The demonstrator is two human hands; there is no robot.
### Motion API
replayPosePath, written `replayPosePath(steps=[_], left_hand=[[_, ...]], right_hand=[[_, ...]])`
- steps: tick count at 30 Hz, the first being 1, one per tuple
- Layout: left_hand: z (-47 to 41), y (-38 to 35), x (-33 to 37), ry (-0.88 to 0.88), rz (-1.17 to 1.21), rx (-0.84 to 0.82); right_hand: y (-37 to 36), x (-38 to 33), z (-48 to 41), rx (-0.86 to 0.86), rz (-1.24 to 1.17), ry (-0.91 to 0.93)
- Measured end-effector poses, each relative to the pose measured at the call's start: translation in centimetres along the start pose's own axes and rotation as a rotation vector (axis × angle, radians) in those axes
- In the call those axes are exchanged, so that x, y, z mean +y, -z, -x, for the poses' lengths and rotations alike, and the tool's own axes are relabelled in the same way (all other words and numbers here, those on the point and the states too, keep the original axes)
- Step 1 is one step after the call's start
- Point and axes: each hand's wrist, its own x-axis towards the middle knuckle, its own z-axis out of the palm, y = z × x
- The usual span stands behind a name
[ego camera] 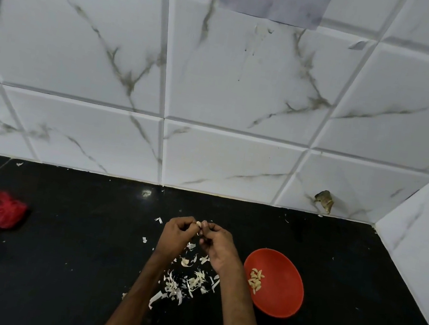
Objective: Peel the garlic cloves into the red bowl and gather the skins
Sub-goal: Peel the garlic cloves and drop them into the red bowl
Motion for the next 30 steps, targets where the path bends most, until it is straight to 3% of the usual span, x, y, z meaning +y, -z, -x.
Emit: replayPosePath(steps=[9,14,22,30], left_hand=[[-0.5,0.4,0.6,-0.031,-0.087,0.007],[-0.6,1.2,0.4,0.005,-0.196,0.032],[-0.7,1.6,0.5,0.026,-0.575,-0.052],[-1.0,0.9,2.2,-0.042,0.055,-0.051]], right_hand=[[-0.8,-0.9,0.3,0.017,-0.337,-0.121],[-0.8,-1.4,0.0,-0.003,-0.289,-0.085],[-0.8,-1.3,0.0,0.032,-0.185,-0.036],[-1.0,-1.0,-0.2,0.087,-0.046,0.054]])
